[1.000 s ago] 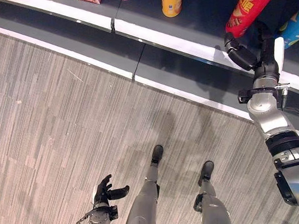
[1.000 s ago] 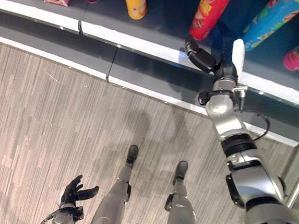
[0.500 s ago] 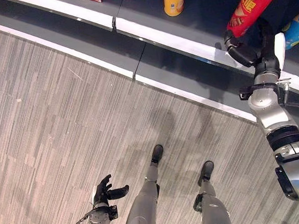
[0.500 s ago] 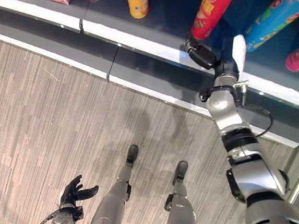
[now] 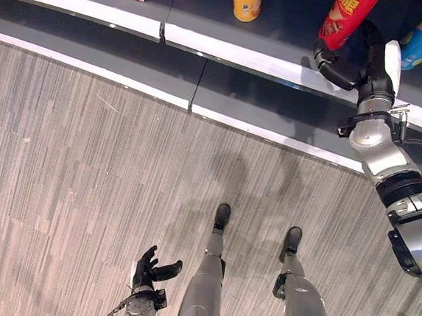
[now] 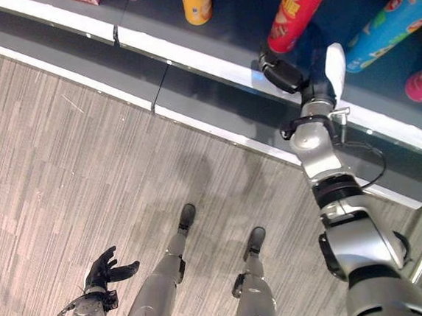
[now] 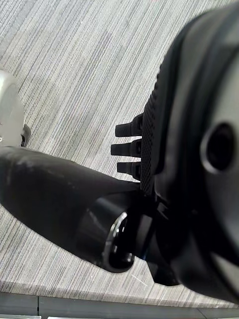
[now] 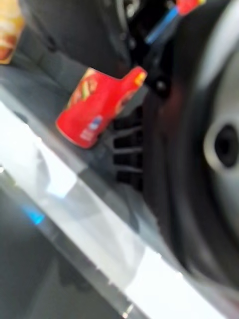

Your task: Put the goods on the table back onto the shelves and tidy them up.

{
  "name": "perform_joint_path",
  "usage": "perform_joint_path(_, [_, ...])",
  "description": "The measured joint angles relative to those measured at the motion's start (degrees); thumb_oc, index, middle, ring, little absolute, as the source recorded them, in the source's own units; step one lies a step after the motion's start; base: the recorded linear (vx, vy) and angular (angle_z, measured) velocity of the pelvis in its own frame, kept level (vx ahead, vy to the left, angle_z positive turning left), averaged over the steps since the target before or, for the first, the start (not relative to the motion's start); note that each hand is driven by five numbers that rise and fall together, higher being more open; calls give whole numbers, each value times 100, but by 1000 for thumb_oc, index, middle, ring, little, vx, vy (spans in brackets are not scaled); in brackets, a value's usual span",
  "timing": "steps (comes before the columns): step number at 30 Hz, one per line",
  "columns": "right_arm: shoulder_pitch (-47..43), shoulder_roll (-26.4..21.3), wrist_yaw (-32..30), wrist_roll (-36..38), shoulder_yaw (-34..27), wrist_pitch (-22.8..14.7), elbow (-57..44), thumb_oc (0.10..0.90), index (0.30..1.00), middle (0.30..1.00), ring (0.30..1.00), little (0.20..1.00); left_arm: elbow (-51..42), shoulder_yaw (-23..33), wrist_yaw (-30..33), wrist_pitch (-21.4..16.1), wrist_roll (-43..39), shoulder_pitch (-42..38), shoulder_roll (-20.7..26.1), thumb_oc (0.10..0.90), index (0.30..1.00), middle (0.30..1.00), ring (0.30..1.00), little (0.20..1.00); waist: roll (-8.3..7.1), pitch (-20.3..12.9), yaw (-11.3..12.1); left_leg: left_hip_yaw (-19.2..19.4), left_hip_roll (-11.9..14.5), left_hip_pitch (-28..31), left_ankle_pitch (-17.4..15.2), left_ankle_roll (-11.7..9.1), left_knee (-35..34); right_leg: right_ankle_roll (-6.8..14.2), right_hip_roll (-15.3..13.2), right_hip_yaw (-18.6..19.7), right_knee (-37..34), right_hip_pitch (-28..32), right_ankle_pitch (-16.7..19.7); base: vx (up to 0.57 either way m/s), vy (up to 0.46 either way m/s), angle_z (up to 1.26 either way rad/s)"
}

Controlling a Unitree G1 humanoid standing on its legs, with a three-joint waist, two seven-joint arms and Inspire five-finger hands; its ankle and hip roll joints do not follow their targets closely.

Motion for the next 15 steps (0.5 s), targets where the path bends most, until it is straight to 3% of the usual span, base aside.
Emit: perform_joint_path(15, [-11, -1, 49, -27, 125, 0, -23, 800, 900, 900, 900, 900, 9, 0, 0, 0, 1, 0, 0, 800, 900, 900, 900, 900, 0, 0, 1, -20, 2, 3, 15, -2, 0, 0, 5, -39, 0, 16, 0, 0, 0, 0])
